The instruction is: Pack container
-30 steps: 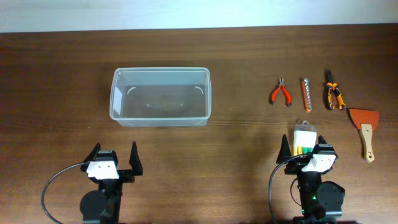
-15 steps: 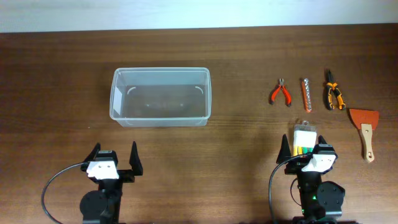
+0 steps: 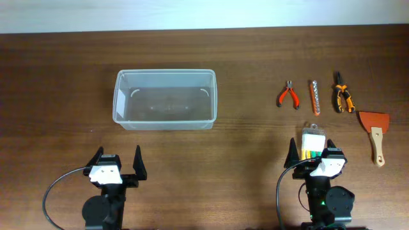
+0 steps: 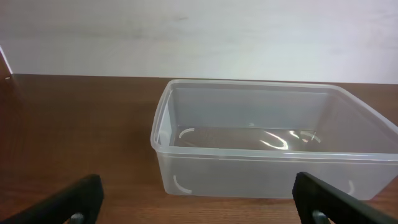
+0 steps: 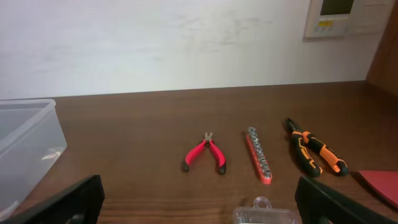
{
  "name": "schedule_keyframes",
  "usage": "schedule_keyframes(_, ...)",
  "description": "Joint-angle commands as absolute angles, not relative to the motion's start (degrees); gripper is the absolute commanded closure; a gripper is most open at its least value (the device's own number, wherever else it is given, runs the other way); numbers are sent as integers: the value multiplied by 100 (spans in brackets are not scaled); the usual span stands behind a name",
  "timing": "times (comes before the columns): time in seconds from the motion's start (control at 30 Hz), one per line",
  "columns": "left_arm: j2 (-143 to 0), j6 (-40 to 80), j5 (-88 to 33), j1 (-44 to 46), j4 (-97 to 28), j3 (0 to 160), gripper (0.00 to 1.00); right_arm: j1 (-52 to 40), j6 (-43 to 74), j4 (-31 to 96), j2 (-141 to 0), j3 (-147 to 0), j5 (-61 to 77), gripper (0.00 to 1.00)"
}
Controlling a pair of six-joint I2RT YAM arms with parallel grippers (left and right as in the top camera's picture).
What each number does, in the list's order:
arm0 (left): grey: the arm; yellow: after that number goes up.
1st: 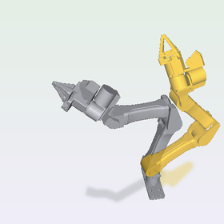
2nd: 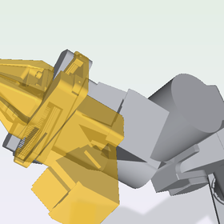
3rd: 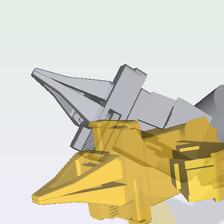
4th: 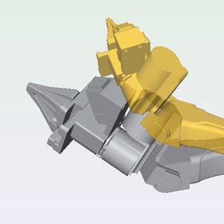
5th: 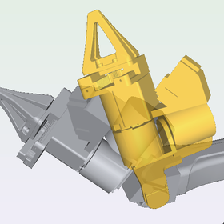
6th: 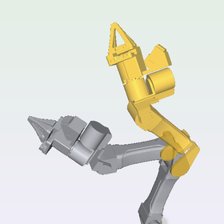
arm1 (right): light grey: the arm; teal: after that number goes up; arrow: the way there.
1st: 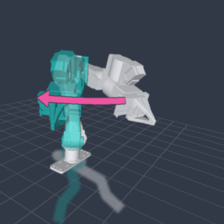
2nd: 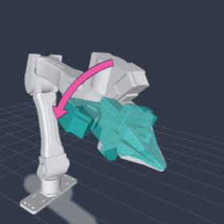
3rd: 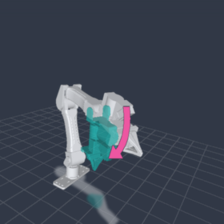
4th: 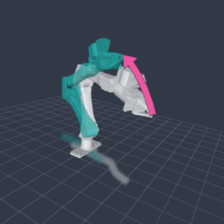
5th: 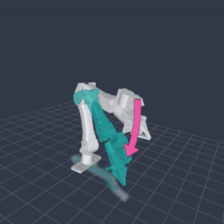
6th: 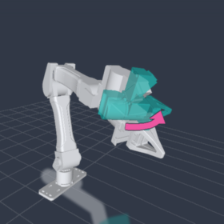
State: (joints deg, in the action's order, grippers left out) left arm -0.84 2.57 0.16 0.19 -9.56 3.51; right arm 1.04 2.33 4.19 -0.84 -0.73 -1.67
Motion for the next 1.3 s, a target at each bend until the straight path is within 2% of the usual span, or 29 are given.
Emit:
schedule_keyframes(0.0,-30,172,-67,-16,-913,261,1,115,202,399,-21,-32,-128,1)
schedule_keyframes(0.17,-30,172,322,-19,-899,261,1,115,200,366,-21,-32,843,1)
schedule_keyframes(0.37,-30,169,445,-19,-746,261,1,115,200,193,-21,-32,891,1)
schedule_keyframes(0.6,-95,176,-403,-19,-766,510,1,115,200,-220,-36,-137,1004,1)
schedule_keyframes(0.73,-952,172,-456,-19,-2438,1938,1,115,309,1350,-596,-1245,1096,1)
schedule_keyframes(0.83,-1949,169,-541,-19,-3559,3203,1,115,440,2377,-1584,-2388,1317,1)
schedule_keyframes(0.97,-2980,30,-543,-19,-3636,4357,1,115,436,2641,-2617,-3642,2141,1)
schedule_keyframes(1.03,-3527,-574,-773,-19,-3326,4893,1,115,672,2279,-3068,-4169,2438,1)
schedule_keyframes(1.1,-4248,-620,-836,-19,-3503,5601,1,115,650,2206,-3673,-4755,2477,1)
schedule_keyframes(1.17,-4969,-617,-838,-19,-4014,6351,1,115,755,2711,-4230,-5330,2462,2)
schedule_keyframes(1.27,-6213,-633,-838,-19,-5179,7780,1,115,801,4121,-5194,-6434,2359,1)
